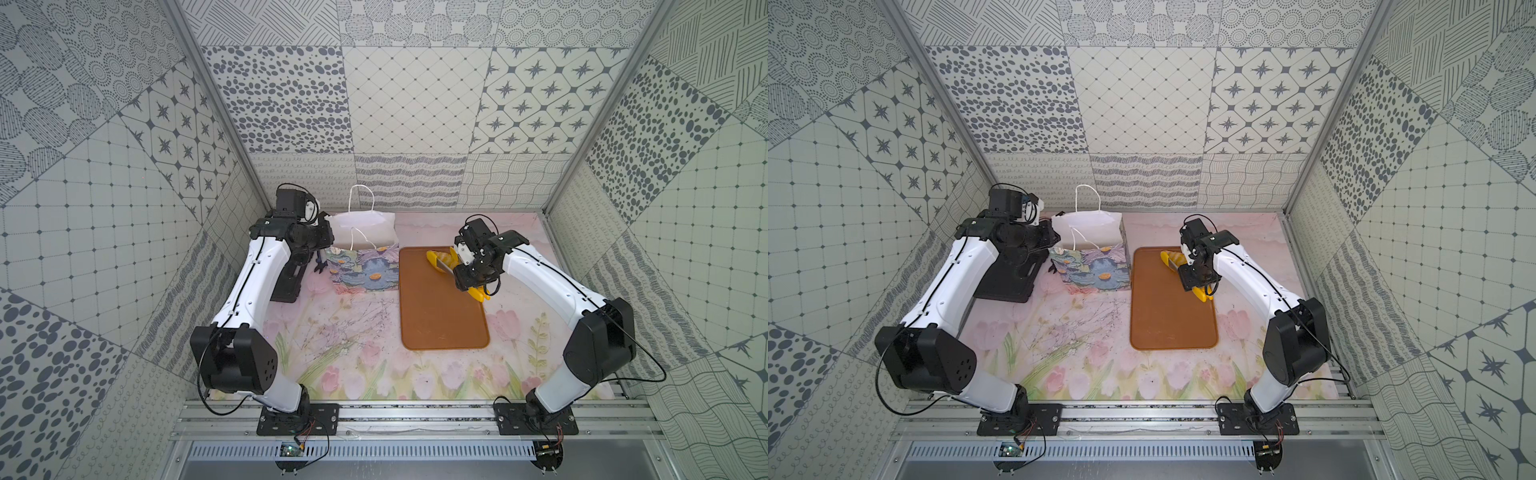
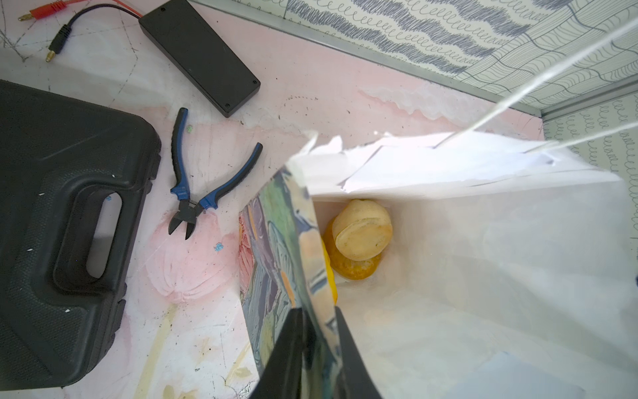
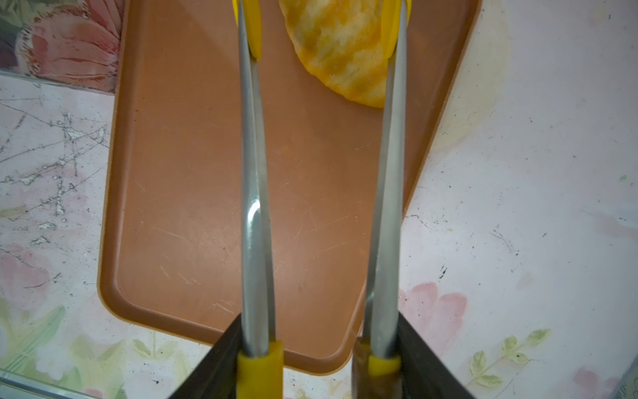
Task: Pack bread into a paper bag
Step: Pick up the fake bread from the plate.
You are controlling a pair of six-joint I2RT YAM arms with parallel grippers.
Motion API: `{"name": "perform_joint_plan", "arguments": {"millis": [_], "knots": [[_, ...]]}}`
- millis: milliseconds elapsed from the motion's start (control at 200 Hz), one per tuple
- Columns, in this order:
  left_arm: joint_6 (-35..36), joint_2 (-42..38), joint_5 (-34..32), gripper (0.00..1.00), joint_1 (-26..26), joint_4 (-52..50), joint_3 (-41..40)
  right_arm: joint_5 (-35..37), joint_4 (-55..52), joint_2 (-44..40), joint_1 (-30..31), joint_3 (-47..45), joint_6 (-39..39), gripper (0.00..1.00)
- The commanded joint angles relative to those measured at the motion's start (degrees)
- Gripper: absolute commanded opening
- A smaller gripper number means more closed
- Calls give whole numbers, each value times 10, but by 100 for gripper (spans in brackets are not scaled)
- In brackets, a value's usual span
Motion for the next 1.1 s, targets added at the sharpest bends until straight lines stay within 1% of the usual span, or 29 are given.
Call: {"name": "perform_joint_plan", "arguments": {"millis": [0, 175, 575, 846, 1096], "knots": [[5, 7, 4, 16, -1, 0, 14, 6, 24, 8, -2, 27, -15, 63], [6, 11, 5, 16, 0, -2, 18, 14, 8, 26, -3, 38, -26, 63], [8, 10, 2, 16, 0, -2, 18, 30, 13, 8, -7, 10, -30, 63], [9, 10, 2, 16, 0, -3, 19, 1, 10, -25, -11, -25, -13, 63], [11, 8, 1, 16, 0, -4, 18, -26, -10, -61, -7, -37, 6, 62]]}}
